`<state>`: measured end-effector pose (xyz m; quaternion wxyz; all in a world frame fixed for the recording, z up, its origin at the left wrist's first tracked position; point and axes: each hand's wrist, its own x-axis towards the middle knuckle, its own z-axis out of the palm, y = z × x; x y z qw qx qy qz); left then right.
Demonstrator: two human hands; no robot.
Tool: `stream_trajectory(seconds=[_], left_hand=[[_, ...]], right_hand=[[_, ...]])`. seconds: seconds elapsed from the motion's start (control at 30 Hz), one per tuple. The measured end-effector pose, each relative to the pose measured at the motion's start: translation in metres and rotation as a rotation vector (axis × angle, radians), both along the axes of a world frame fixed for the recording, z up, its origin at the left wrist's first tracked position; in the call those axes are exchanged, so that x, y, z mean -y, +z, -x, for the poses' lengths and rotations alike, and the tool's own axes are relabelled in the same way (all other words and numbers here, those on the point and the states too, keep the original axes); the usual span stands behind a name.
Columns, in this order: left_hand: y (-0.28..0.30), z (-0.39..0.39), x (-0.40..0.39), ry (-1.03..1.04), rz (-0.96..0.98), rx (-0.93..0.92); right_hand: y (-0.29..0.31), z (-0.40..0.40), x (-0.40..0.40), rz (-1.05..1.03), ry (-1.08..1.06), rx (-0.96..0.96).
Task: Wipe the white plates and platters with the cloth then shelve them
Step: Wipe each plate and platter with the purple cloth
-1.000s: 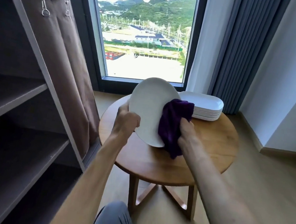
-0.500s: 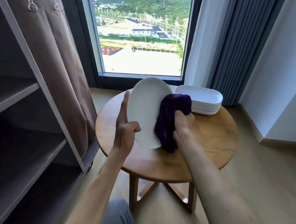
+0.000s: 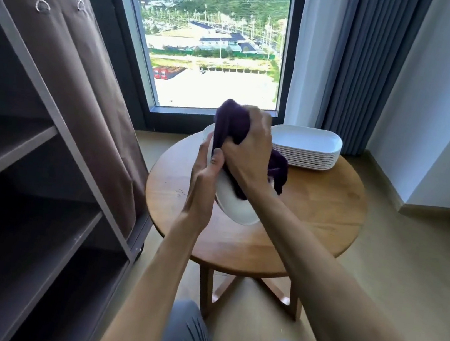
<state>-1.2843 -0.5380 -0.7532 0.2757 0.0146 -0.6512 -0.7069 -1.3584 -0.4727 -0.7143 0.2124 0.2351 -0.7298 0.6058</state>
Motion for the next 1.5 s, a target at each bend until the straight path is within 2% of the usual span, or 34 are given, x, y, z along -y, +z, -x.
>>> stream_trajectory(seconds=[0.17, 0.23, 0.33, 0.43, 0.5, 0.6, 0.7, 0.77, 0.87, 0.93, 1.07, 1.13, 1.2, 1.33, 1.5], left_hand=[[-0.003, 0.005, 0.000, 0.045, -0.245, -0.014], [-0.002, 0.003, -0.003, 0.075, -0.312, 0.008], [-0.004, 0.001, -0.005, 0.097, -0.296, -0.020], [-0.006, -0.002, -0.004, 0.083, -0.222, -0.070], [-0.005, -0.002, -0.003, 0.080, -0.202, -0.092], [0.005, -0.001, -0.003, 0.177, -0.270, -0.110], [0.008, 0.004, -0.007, 0.268, -0.256, -0.146], [0.004, 0.010, -0.008, 0.300, -0.250, -0.151], [-0.001, 0.016, -0.009, 0.344, -0.294, -0.103], [-0.004, 0.017, -0.009, 0.347, -0.321, -0.076], [-0.012, 0.020, -0.004, 0.153, -0.502, -0.013], [-0.014, 0.014, -0.008, 0.122, -0.436, 0.058], [-0.011, 0.004, -0.015, 0.075, -0.390, 0.109], [-0.004, -0.007, -0.021, 0.103, -0.253, 0.000], [0.000, -0.013, -0.015, 0.321, -0.265, -0.071]], right_hand=[[-0.007, -0.021, -0.012, 0.056, 0.455, 0.225], [-0.016, -0.024, -0.012, 0.033, 0.512, 0.256], [-0.023, -0.019, -0.005, -0.048, 0.361, 0.132], [-0.019, -0.005, 0.005, 0.018, 0.134, 0.041], [-0.016, 0.009, 0.007, 0.035, -0.025, 0.076], [-0.019, 0.024, 0.005, -0.142, -0.208, 0.148], [-0.029, 0.022, -0.001, -0.239, -0.298, 0.267], [-0.038, 0.012, -0.006, -0.280, -0.301, 0.338], [-0.045, -0.002, -0.015, -0.462, -0.265, 0.394], [-0.041, -0.008, -0.021, -0.527, -0.143, 0.396], [-0.022, -0.019, -0.030, -0.356, 0.308, 0.289], [-0.016, -0.020, -0.030, -0.269, 0.408, 0.257], [-0.014, -0.018, -0.024, -0.213, 0.371, 0.225], [-0.011, 0.002, 0.001, -0.121, 0.150, 0.234], [-0.018, 0.030, -0.001, -0.402, -0.133, 0.225]])
